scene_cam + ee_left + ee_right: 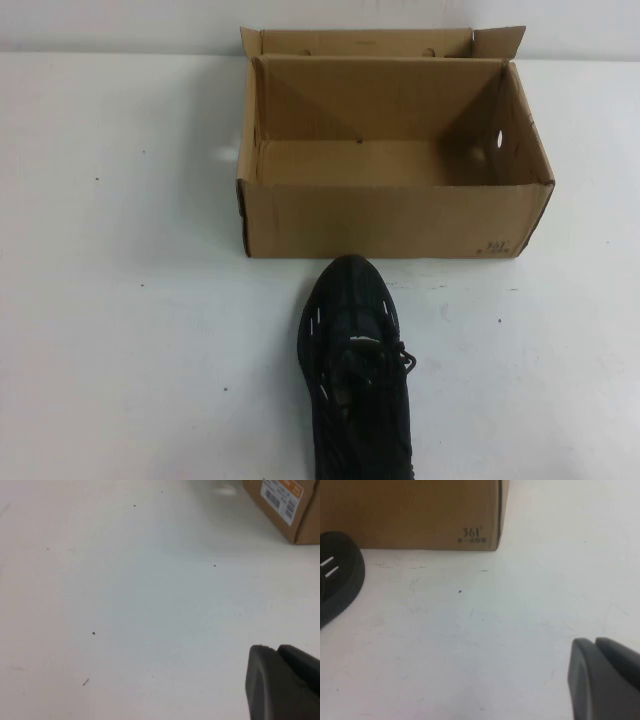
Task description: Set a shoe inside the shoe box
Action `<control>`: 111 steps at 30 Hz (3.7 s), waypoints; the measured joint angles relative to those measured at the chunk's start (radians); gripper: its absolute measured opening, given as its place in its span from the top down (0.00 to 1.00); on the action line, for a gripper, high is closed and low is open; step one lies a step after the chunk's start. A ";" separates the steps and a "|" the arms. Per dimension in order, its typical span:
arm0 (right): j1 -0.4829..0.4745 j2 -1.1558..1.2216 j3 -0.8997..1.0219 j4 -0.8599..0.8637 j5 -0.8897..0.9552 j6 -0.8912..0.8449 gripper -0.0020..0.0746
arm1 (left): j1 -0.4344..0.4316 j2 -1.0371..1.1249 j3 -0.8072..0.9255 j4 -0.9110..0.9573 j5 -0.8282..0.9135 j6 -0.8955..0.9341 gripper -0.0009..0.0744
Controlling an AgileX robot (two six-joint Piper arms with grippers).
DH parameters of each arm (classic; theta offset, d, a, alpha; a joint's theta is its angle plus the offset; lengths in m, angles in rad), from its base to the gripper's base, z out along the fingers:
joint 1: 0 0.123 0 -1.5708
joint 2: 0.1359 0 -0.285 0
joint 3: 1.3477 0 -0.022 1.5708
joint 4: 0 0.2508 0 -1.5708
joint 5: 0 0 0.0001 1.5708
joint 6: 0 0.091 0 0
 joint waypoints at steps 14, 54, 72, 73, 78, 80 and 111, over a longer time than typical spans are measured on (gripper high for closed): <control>0.000 0.000 0.000 0.000 0.000 0.000 1.00 | 0.000 0.000 0.000 0.000 0.000 0.000 0.99; 0.000 0.000 0.002 0.088 -0.502 -0.021 1.00 | 0.000 0.000 0.000 0.124 -0.510 0.000 0.99; 0.000 0.000 -0.119 0.008 -1.097 0.209 1.00 | 0.000 -0.002 -0.006 0.128 -1.220 -0.145 0.99; 0.000 0.000 -0.166 -0.013 -1.073 0.210 1.00 | 0.000 -0.002 -0.023 0.128 -1.237 -0.154 0.99; 0.000 0.008 -0.416 -0.054 -0.902 0.216 1.00 | 0.000 -0.002 -0.219 0.128 -1.067 -0.169 0.99; 0.000 0.044 -0.529 -0.060 -0.815 0.227 1.00 | 0.000 0.005 -0.329 0.128 -0.967 -0.171 0.99; 0.233 1.098 -0.999 0.410 0.470 -0.498 0.96 | 0.000 0.545 -0.670 0.046 0.409 -0.194 0.99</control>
